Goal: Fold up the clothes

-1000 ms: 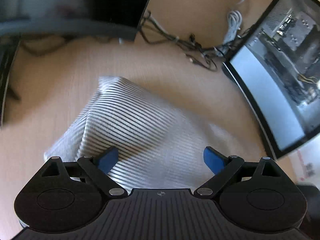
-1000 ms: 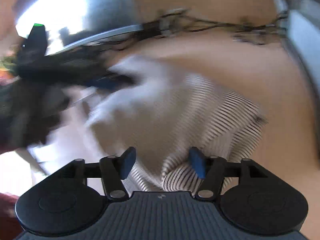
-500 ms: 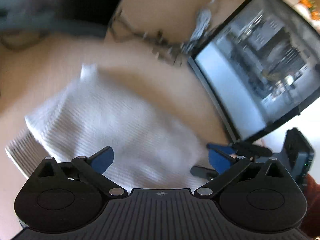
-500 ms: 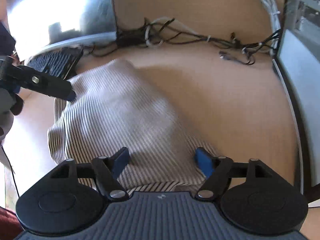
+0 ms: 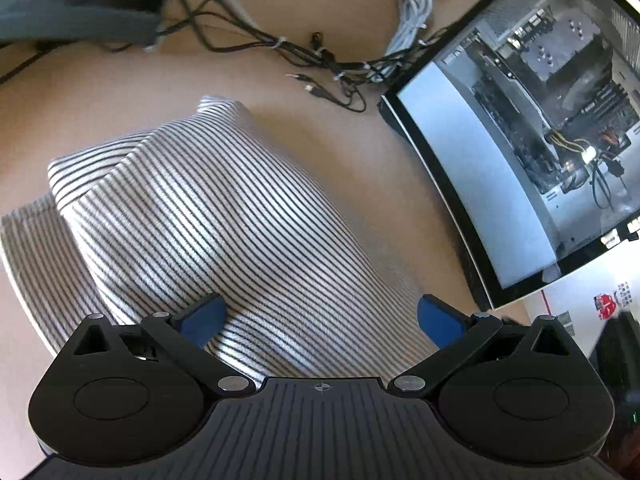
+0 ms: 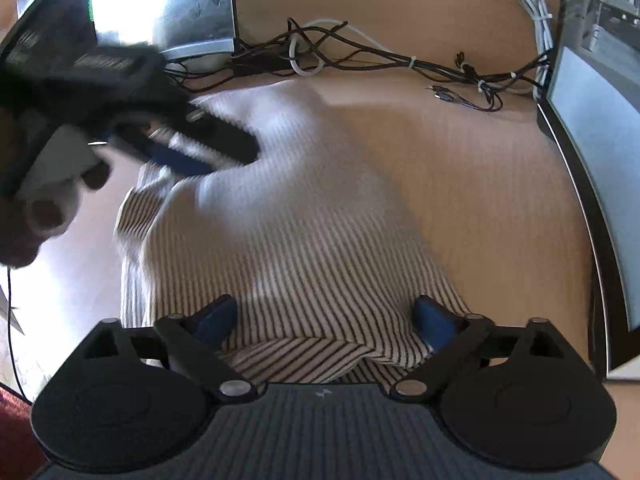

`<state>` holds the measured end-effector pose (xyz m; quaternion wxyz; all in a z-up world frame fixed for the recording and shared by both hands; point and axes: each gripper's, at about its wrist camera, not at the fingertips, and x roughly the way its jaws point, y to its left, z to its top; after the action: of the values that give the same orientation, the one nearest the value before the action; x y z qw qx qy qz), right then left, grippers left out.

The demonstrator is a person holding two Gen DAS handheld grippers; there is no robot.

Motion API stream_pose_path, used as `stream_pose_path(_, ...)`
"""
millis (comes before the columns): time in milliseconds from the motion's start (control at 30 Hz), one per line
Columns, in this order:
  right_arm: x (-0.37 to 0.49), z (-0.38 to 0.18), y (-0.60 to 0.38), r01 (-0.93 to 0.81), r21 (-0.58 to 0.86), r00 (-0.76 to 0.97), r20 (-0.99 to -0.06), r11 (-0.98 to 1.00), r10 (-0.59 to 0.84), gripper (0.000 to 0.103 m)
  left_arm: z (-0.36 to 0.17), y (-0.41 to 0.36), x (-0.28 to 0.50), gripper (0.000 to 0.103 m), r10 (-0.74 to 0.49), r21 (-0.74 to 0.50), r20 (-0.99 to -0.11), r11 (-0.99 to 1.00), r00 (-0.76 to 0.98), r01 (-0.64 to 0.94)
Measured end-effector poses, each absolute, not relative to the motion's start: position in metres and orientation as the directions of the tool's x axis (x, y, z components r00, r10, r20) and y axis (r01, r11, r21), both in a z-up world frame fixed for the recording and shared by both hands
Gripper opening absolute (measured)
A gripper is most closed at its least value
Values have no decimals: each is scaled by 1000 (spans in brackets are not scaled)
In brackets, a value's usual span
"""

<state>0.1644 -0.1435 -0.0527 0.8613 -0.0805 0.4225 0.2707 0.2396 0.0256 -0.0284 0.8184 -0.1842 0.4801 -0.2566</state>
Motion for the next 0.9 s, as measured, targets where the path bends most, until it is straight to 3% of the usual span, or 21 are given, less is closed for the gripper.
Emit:
stream_pose_path(300, 164, -55, -141, -472, 102, 512, -777, 876, 366, 103, -39, 39, 258, 103, -670, -665, -621, 725, 407, 179)
stream_pose_path(900, 164, -57, -139, -366, 154, 570, -742, 918, 352, 103, -28, 19, 273, 103, -606, -505, -701, 794, 377, 338)
